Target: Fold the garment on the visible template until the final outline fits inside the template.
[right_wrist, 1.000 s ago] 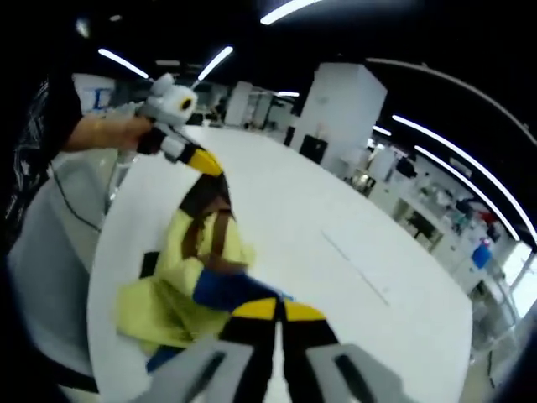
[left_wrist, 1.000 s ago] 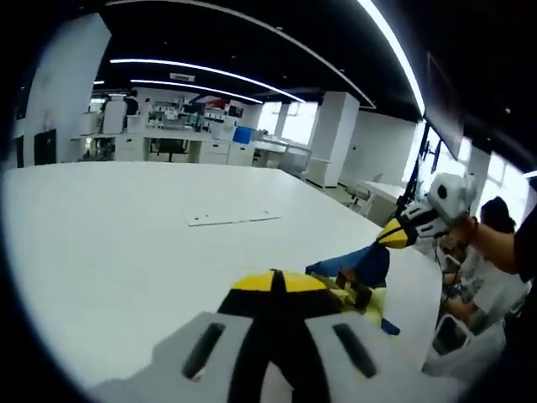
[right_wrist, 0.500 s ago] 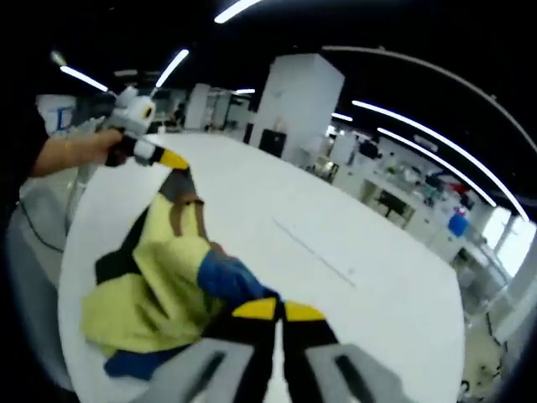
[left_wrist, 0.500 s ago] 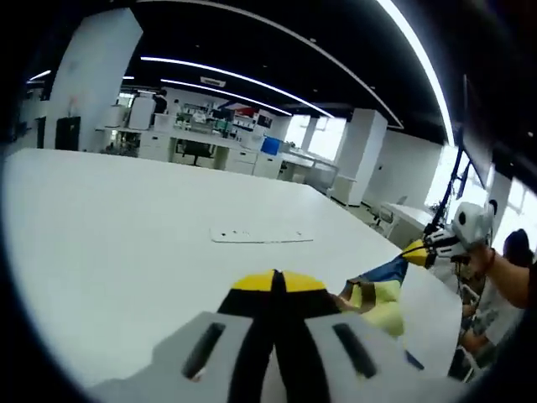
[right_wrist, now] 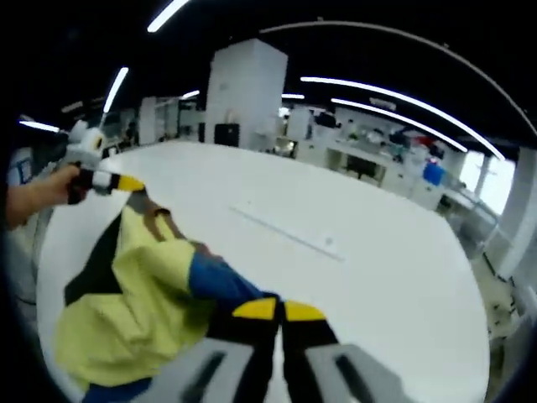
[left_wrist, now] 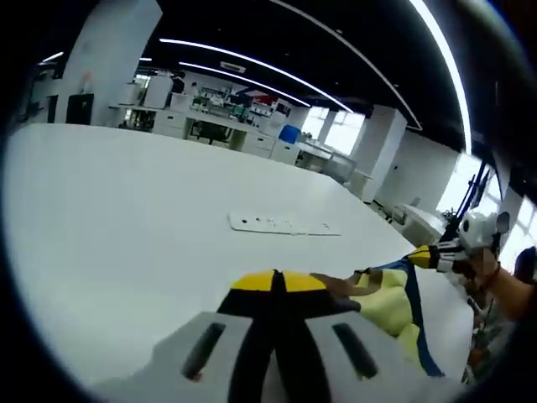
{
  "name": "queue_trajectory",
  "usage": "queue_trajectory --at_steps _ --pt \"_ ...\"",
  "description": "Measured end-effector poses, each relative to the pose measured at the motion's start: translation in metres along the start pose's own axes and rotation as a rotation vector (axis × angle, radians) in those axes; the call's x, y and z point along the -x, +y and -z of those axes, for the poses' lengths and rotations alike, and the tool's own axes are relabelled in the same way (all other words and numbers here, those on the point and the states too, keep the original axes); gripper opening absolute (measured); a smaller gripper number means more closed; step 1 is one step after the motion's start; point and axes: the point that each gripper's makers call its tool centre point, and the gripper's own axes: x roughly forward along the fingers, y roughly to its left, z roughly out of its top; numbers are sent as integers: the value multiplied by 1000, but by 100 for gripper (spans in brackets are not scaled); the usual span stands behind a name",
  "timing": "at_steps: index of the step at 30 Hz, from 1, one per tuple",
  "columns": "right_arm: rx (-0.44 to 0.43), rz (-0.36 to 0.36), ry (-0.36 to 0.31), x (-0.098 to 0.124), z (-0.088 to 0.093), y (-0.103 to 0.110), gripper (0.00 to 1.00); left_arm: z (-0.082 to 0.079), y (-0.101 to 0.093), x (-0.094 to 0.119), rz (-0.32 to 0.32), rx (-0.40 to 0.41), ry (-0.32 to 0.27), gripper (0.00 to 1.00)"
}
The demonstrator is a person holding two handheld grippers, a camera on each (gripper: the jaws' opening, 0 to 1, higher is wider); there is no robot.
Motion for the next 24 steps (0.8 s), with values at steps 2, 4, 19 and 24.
queue_trajectory --at_steps 2,4,19,24 --pt "-12 1 11 -6 4 -1 0 7 8 -9 -10 7 24 0" --pt "-44 12 14 -12 8 -4 0 16 14 -17 -27 -7 48 0" --pt "-79 35 82 -47 36 -18 0 35 37 -37 -87 -66 77 0" --pt "-106 24 76 -46 34 -19 0 29 35 -33 -82 -81 61 5"
